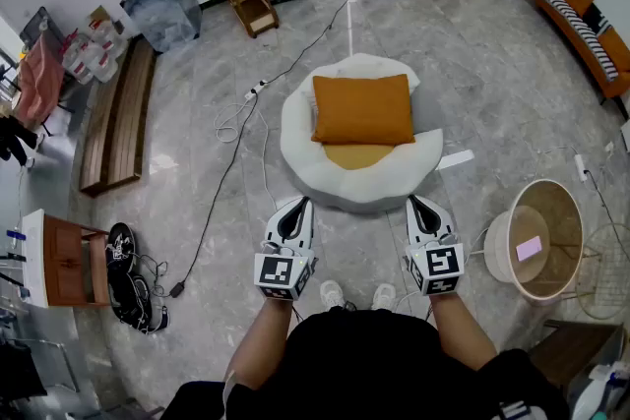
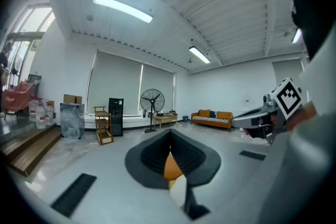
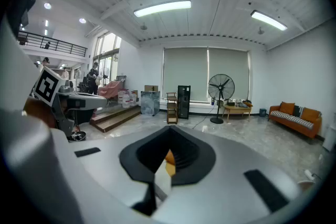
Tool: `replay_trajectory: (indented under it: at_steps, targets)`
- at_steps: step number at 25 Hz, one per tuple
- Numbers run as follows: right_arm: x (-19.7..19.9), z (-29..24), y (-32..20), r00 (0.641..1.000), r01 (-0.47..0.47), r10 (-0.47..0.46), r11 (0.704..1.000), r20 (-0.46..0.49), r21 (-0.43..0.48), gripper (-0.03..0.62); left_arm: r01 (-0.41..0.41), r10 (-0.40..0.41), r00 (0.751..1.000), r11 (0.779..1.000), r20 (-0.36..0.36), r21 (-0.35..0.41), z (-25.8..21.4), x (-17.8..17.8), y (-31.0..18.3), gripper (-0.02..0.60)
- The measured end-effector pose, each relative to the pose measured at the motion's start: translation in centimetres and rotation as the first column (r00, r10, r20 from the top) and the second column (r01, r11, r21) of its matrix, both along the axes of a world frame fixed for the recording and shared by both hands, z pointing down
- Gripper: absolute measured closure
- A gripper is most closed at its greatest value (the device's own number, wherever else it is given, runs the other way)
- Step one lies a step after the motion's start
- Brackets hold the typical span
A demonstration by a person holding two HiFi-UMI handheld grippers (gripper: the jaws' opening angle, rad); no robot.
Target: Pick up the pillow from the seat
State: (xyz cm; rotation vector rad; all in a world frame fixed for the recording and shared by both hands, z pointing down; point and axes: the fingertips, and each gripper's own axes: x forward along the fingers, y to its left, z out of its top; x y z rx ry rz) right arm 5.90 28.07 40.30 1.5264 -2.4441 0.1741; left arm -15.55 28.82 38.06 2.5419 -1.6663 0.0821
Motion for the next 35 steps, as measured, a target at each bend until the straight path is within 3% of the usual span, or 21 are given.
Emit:
replay_trajectory:
  at_steps: [9, 14, 21, 27, 35]
  targets:
    - [-3.0, 0.2, -1.8, 1.0, -0.027, 0.027, 1.0, 0.004, -0.011, 0.589, -0.01, 0.011, 1.0, 0.997, 0.018, -0.078, 1.6, -3.6, -1.8, 0.569]
    - [-4.2, 0.5, -2.9, 0.998, -0.058, 0.058, 0.998, 0.018, 0.0, 0.586, -0.084, 0.084, 0.996, 0.993, -0.005, -0.083, 2.2, -4.4, -3.0, 0.569]
    - [-3.6, 3.1, -5.8, 0.993, -0.093, 0.098, 0.992, 0.06, -0.08, 0.579, -0.119, 0.119, 0.993, 0.988, 0.0, -0.097, 4.0, -5.1, -6.1, 0.569]
    - [-2.7, 4.3, -10.7, 0.991, -0.101, 0.108, 0.991, 0.08, -0.086, 0.586, -0.122, 0.128, 0.991, 0.984, 0.034, -0.131, 5.6, -4.2, -11.0, 0.569]
    - [1.2, 5.7, -22.2, 0.994, -0.059, 0.069, 0.99, 0.08, -0.129, 0.586, -0.054, 0.063, 0.997, 0.981, 0.043, -0.187, 7.4, -1.5, -21.2, 0.569]
